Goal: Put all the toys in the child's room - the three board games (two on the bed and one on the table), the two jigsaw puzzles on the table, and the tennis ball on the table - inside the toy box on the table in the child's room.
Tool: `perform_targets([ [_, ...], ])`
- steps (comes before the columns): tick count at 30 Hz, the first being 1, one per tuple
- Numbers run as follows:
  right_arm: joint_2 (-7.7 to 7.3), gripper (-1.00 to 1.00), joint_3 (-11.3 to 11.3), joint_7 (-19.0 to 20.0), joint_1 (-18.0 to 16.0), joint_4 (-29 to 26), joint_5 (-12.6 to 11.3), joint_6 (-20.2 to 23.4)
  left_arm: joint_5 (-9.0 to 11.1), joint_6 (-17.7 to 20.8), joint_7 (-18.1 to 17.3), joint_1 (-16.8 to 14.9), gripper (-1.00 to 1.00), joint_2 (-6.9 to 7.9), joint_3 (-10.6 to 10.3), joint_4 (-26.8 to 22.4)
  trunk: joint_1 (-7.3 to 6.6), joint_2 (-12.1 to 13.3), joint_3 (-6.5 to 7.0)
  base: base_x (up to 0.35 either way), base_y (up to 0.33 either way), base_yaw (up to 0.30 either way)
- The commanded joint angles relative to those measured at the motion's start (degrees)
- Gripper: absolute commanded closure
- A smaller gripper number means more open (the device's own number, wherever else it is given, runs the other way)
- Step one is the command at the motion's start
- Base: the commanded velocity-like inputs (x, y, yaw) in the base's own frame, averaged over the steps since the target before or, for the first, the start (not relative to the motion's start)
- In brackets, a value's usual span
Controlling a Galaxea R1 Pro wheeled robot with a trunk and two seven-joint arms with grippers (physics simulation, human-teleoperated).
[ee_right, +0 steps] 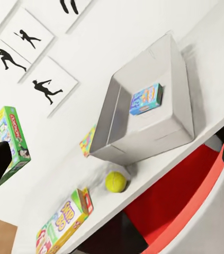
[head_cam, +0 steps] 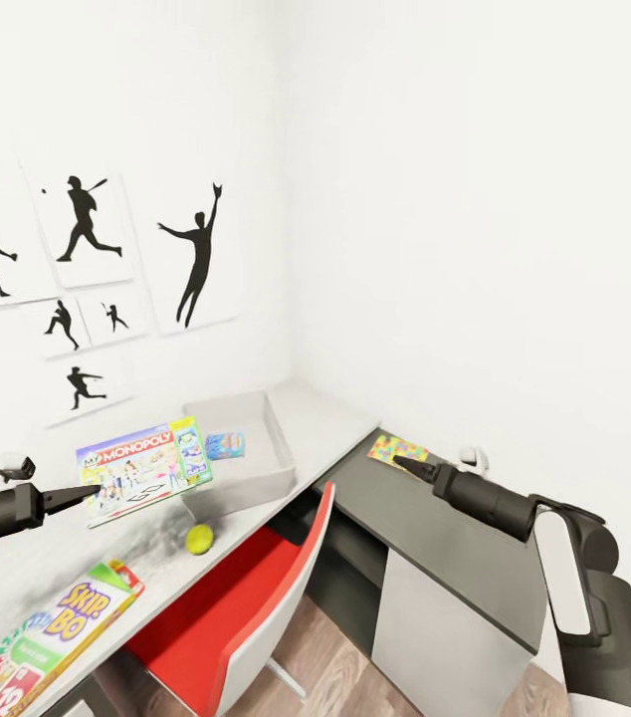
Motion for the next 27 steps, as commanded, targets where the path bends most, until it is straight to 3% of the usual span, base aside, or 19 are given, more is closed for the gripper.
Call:
perform_targets([
  [1,-0.01,-1.00,-0.1,0.4,-0.1,0.0,0.3,0.3,0.0,0.6,-0.3,-0.1,1.00,0.01,0.0,0.0,0.06,-0.1,-0.13,0.217,-0.027,0.000],
  [19,-0.08,-1.00,-0.2,0.3,0.3,0.0,0.4,0.3,0.0,1.2,-0.3,-0.1,1.00,0.01,0.0,0.0,0.06,-0.1,-0.13,0.304,0.049,0.000],
  [27,-0.08,-1.00,-0.2,0.3,0.3,0.0,0.4,0.3,0.1,1.3,-0.3,-0.1,1.00,-0.01,0.0,-0.1,0.06,-0.1,-0.13,0.126,-0.015,0.000],
])
